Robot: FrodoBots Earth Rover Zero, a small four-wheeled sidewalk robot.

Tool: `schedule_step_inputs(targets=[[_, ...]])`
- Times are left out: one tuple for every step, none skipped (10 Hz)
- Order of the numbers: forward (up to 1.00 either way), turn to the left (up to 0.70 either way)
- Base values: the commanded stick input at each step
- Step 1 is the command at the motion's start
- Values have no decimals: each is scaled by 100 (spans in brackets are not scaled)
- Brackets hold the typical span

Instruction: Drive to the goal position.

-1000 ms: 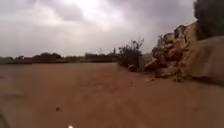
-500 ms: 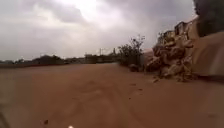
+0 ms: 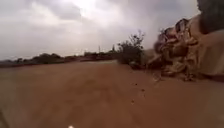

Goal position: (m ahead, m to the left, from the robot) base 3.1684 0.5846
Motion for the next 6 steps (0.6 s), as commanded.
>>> schedule_step_inputs(targets=[[50, 0], [50, 0], [50, 0], [50, 0], [50, 0], [50, 0]])
